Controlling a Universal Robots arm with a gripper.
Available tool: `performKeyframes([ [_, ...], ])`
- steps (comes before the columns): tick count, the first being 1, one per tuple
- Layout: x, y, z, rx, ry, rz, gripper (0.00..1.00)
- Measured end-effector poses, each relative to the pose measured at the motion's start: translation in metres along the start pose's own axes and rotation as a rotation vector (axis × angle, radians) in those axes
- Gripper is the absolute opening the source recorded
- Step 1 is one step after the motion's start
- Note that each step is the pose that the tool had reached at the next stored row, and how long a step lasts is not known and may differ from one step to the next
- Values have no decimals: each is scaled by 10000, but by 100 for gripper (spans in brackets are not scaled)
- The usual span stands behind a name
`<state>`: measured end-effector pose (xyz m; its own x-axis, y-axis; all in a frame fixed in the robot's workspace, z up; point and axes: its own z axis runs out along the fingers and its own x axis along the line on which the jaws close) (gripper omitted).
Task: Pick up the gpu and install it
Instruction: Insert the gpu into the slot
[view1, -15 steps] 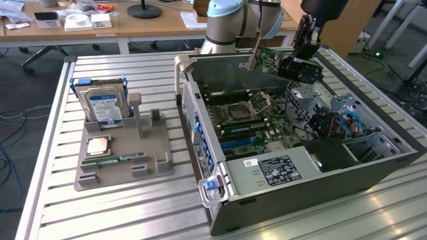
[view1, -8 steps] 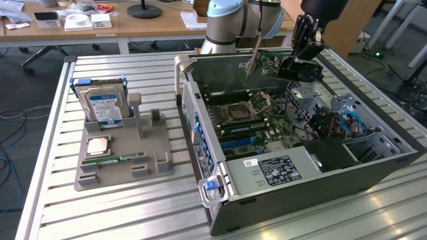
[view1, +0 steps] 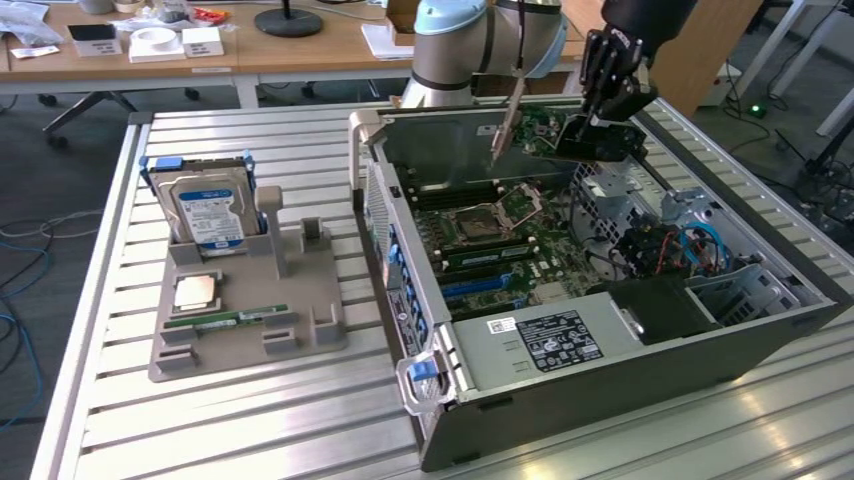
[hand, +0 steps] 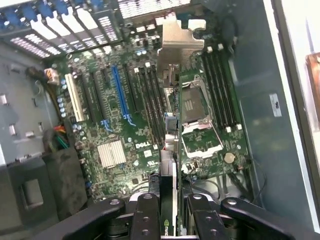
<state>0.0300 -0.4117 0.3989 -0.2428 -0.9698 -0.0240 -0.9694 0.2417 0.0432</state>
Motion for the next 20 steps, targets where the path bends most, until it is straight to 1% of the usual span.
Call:
performKeyframes([
  [15,0,0,0,-1,1,-38,26],
  [20,0,0,1,-8,15,-321,26],
])
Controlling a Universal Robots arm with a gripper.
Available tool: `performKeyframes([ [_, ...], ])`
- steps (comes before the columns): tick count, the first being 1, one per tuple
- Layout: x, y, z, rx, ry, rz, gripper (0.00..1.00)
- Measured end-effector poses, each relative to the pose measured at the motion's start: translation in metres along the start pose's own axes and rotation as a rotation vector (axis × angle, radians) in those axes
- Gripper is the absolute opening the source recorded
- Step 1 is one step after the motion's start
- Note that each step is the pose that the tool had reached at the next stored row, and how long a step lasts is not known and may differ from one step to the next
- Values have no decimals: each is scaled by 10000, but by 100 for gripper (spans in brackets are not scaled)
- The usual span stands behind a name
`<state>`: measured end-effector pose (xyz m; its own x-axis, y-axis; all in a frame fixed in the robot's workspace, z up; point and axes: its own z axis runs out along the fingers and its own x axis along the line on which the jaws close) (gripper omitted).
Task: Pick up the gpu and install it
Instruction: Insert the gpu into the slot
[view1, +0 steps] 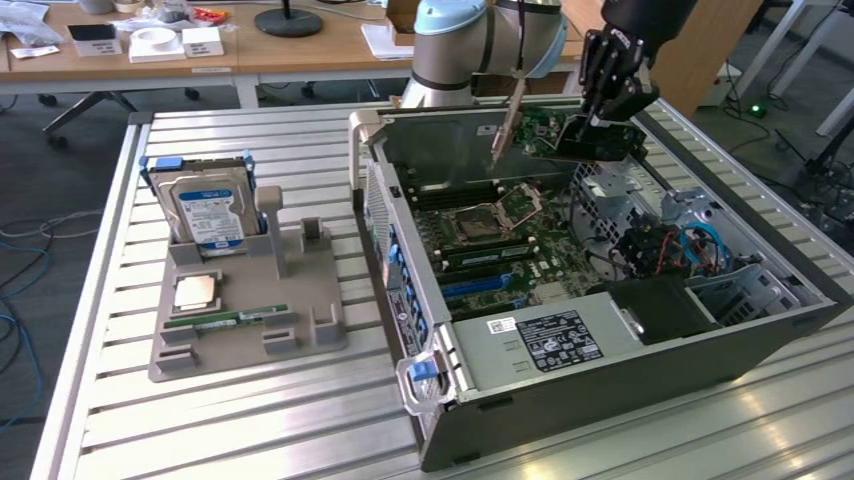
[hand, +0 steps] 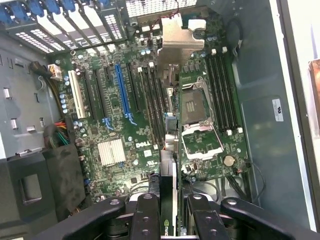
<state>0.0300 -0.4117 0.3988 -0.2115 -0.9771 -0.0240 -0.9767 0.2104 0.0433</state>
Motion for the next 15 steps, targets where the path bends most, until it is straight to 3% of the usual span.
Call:
performKeyframes([
  [7,0,0,1,-3,4,-115,26],
  [15,0,-1,7,-34,62,-1432,26],
])
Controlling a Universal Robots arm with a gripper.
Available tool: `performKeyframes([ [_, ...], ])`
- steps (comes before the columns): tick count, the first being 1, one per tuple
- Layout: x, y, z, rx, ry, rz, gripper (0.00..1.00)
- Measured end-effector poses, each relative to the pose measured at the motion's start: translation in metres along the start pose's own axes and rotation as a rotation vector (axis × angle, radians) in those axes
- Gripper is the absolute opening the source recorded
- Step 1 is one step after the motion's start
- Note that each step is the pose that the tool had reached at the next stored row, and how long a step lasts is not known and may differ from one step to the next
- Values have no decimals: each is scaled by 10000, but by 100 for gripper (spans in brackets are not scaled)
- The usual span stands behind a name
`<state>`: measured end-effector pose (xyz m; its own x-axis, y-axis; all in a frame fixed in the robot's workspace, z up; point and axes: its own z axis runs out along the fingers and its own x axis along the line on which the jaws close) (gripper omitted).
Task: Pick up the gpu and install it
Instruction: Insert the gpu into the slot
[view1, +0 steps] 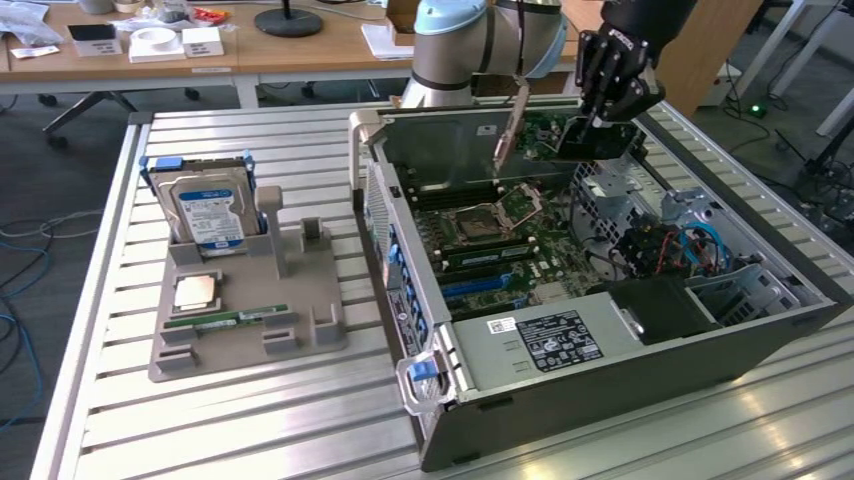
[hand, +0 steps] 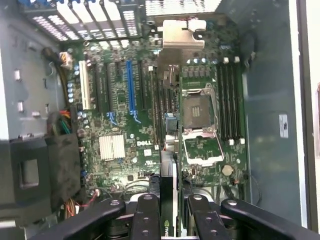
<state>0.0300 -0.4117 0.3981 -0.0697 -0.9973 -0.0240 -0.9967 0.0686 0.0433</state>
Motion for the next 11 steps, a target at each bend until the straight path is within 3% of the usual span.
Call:
performKeyframes([
  [4,0,0,2,-14,27,-609,26],
  [11,0,0,2,-15,26,-615,26],
])
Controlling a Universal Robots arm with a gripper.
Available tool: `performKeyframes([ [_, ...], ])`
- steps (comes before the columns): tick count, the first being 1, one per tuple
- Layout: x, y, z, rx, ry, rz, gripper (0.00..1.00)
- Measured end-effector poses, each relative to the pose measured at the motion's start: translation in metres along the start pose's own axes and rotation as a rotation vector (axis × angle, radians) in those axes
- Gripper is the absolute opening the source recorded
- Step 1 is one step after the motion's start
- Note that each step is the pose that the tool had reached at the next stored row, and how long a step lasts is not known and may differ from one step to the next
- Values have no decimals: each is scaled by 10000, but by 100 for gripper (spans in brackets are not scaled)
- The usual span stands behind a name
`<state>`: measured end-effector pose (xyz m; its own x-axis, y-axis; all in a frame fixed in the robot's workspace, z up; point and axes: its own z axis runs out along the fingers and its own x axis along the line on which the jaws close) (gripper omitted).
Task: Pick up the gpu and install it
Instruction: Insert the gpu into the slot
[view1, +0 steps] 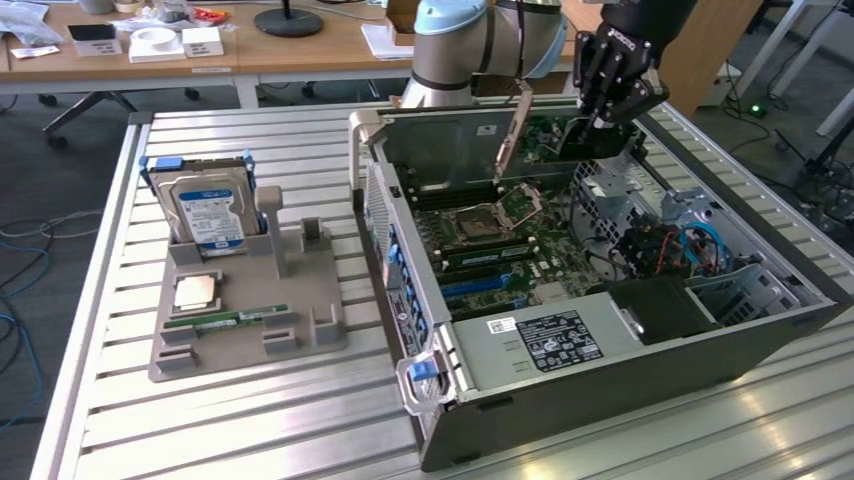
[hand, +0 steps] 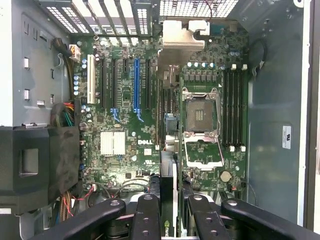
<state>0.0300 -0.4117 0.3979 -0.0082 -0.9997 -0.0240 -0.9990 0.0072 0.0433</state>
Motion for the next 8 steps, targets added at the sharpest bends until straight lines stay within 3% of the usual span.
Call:
performKeyframes([
  [8,0,0,0,-3,6,-131,26],
])
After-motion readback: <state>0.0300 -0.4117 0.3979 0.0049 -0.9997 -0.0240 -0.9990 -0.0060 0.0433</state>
